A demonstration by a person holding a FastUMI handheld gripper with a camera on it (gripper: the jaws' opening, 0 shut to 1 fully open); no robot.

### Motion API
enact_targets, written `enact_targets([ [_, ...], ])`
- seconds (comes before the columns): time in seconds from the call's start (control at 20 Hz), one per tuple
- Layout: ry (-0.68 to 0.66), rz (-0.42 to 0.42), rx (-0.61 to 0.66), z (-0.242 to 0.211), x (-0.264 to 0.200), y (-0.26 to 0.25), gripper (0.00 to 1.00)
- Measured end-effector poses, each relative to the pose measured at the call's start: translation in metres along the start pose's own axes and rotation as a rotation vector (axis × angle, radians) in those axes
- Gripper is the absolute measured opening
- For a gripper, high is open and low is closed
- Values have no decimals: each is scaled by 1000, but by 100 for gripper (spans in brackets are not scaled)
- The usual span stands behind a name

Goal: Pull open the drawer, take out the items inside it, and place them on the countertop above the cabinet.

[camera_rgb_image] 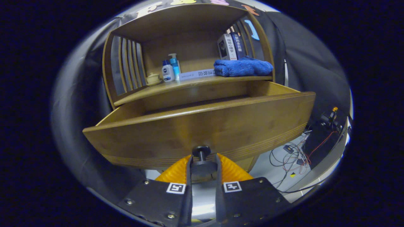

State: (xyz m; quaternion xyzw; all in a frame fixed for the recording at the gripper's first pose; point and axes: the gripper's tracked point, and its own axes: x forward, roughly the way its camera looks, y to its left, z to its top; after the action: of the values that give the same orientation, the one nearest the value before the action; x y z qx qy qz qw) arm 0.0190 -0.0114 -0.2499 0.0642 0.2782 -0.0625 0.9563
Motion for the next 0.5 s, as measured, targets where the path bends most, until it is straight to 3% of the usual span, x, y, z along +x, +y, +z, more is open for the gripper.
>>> enact_targets([
  [0.5, 2, -6, 34, -7, -9, -2, 30],
])
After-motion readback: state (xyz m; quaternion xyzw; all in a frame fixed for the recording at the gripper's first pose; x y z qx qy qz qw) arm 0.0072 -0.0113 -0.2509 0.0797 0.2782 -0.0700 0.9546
